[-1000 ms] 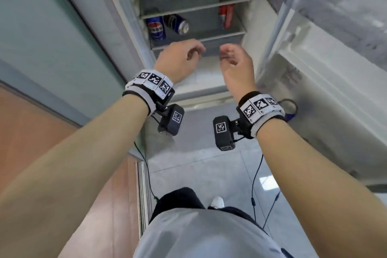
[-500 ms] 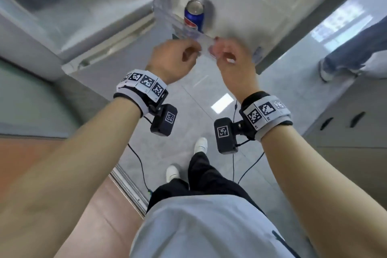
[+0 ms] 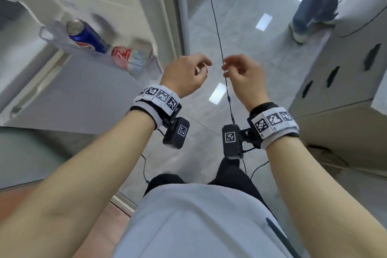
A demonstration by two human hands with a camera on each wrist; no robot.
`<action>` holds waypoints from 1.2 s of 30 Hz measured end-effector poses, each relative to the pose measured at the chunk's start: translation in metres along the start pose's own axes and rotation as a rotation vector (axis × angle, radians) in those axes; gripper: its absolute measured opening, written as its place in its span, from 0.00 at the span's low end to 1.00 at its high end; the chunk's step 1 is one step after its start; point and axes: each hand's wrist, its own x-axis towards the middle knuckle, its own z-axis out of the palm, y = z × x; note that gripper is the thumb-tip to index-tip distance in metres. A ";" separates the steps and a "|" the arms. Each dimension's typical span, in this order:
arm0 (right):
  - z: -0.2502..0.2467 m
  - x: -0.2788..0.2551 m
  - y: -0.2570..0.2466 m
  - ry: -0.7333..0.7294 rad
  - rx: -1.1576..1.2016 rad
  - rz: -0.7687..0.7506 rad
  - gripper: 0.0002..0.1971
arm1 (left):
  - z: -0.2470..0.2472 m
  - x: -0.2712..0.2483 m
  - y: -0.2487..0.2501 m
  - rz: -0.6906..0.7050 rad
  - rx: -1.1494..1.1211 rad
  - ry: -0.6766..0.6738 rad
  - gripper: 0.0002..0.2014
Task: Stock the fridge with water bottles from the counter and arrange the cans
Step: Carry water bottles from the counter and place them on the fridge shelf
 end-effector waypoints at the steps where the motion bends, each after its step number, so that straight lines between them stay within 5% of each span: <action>1: -0.016 0.012 0.008 -0.001 0.008 0.011 0.14 | 0.008 0.014 0.012 -0.017 0.007 0.005 0.13; 10: -0.103 0.130 0.035 -0.096 0.042 -0.012 0.14 | 0.042 0.117 0.082 -0.139 -0.030 0.125 0.14; 22: -0.125 0.365 0.032 -0.199 -0.058 -0.087 0.14 | 0.050 0.334 0.062 -0.205 -0.346 0.336 0.14; 29: -0.104 0.537 -0.011 -0.251 -0.073 -0.095 0.14 | -0.004 0.463 0.033 -0.278 -0.387 0.394 0.14; 36: -0.048 0.652 -0.056 -0.362 0.020 -0.204 0.14 | -0.083 0.546 0.002 -0.352 -0.329 0.499 0.14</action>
